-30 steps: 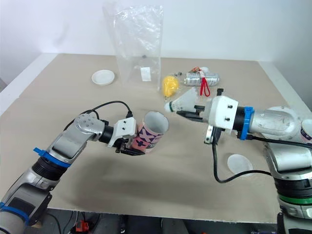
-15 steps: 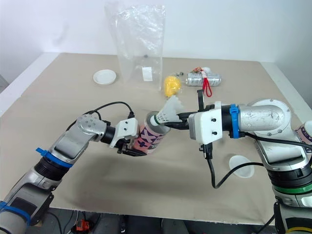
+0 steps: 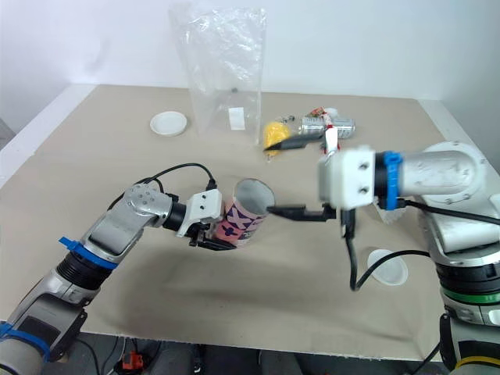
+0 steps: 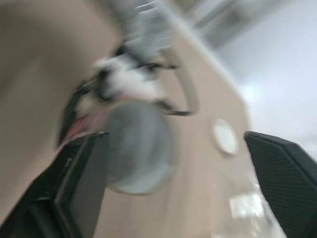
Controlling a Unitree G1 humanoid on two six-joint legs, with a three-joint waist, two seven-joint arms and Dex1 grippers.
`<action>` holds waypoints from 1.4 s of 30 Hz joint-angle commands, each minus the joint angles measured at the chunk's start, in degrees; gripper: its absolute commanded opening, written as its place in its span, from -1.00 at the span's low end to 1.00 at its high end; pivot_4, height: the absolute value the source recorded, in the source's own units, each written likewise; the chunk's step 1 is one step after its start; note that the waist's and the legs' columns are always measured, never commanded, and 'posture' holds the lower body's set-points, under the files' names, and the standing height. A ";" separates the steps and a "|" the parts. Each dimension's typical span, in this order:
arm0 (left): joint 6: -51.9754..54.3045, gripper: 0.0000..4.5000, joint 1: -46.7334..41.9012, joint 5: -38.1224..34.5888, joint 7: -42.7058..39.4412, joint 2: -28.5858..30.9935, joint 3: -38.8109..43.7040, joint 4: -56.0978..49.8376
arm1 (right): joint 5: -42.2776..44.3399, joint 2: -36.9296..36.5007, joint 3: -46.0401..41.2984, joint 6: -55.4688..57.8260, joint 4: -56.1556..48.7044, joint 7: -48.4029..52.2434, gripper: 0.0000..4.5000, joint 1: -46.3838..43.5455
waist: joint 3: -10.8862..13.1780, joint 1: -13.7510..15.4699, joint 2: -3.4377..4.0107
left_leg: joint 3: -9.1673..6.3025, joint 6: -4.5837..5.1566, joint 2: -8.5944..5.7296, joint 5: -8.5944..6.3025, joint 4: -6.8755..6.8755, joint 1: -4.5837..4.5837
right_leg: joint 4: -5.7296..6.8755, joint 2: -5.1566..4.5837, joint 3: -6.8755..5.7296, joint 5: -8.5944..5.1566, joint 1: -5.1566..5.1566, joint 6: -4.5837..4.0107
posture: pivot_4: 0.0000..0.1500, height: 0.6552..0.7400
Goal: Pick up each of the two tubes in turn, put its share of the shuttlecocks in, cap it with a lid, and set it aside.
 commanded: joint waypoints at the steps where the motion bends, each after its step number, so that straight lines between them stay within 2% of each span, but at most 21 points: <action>1: -0.88 0.22 -1.18 -0.27 -0.31 0.15 0.48 0.02 | 5.90 1.94 -12.80 11.00 -1.69 -10.71 0.99 9.72 | -0.06 0.31 -0.11 | -0.04 0.00 -0.01 0.00 -0.01 0.00 | -0.01 0.00 -0.04 0.00 0.03 0.00 | 1.00 1.00; 5: -1.01 0.22 -1.43 -0.41 -0.41 -0.23 0.22 0.05 | 3.64 8.08 -21.73 15.89 -2.80 -22.48 0.99 23.34 | -0.08 0.56 -0.08 | -0.06 0.00 -0.03 0.00 0.03 0.00 | 0.00 0.00 -0.07 -0.04 0.05 0.03 | 1.00 1.00; 6: -0.96 0.22 -1.40 -0.46 -0.37 -0.33 0.17 -0.01 | 0.73 9.87 -22.69 17.26 -2.97 -27.35 0.99 26.22 | -0.09 0.56 -0.05 | 0.00 0.00 -0.05 0.00 0.01 -0.02 | 0.02 -0.02 0.00 -0.03 0.01 0.06 | 1.00 1.00; 9: -1.09 0.22 -1.01 -0.36 -0.24 -0.47 -0.04 -0.09 | -2.76 14.98 -24.70 20.32 -3.28 -37.47 0.99 30.76 | -0.10 0.44 -0.04 | 0.03 0.01 -0.05 0.01 0.05 0.01 | 0.18 0.00 0.04 -0.11 -0.09 0.17 | 1.00 1.00; 15: -0.52 0.22 -0.03 -0.33 0.55 -0.88 -0.28 -1.06 | -2.44 19.05 -25.19 21.94 -1.47 -41.47 0.99 33.75 | -0.09 -0.24 -0.02 | 0.11 0.05 -0.02 0.11 0.06 0.21 | 0.41 0.02 0.09 -0.16 -0.07 0.26 | 1.00 1.00; 26: 0.19 0.22 1.20 -0.24 1.92 -1.31 -0.53 -2.37 | -1.55 19.20 -23.63 21.03 14.28 -39.58 0.99 27.80 | -0.10 -0.23 -0.01 | 0.18 0.08 -0.03 0.14 0.06 0.27 | 0.47 0.02 0.17 -0.15 -0.04 0.27 | 1.00 1.00; 42: 0.46 0.22 1.73 -0.27 2.32 -0.57 -0.09 -2.96 | -3.81 17.96 -19.49 17.13 27.86 -36.58 0.99 18.65 | -0.10 -0.25 -0.01 | 0.17 0.08 -0.05 0.14 0.02 0.27 | 0.47 0.03 0.19 -0.20 -0.04 0.31 | 1.00 1.00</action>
